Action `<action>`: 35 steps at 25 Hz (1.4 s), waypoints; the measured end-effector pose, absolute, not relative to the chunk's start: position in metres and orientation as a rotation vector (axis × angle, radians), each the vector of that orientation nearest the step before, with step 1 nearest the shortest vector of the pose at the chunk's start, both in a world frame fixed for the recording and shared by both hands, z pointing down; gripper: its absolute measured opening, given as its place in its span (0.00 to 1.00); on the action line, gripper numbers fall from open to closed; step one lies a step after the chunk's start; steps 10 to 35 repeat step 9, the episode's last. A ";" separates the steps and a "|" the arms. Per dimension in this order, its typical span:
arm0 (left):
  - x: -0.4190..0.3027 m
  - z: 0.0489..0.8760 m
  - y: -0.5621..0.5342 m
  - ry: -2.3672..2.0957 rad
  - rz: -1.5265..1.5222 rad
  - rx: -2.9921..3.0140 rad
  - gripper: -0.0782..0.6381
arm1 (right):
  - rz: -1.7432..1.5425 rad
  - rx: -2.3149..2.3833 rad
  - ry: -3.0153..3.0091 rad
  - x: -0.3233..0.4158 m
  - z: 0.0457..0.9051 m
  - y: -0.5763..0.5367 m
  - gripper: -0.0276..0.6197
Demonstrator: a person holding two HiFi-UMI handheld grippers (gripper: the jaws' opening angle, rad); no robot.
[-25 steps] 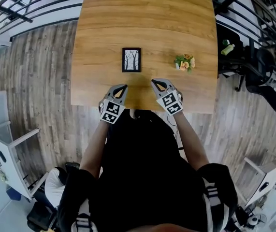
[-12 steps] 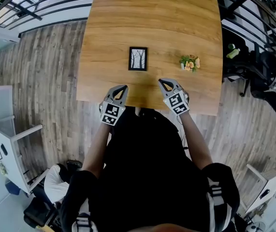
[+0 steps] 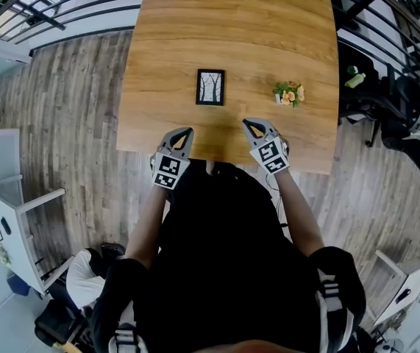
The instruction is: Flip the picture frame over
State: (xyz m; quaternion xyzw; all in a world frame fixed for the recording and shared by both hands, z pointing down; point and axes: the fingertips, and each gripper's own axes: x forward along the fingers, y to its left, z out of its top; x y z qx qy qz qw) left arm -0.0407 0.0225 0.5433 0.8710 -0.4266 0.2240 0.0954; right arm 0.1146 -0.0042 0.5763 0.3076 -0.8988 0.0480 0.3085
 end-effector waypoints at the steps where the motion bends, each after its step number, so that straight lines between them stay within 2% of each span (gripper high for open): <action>1: -0.041 0.543 0.023 -1.263 0.665 2.581 0.13 | 0.124 0.813 -2.374 0.115 0.576 -0.004 0.05; 35: -0.044 0.547 0.031 -1.268 0.666 2.570 0.13 | 0.127 0.831 -2.370 0.121 0.577 -0.003 0.05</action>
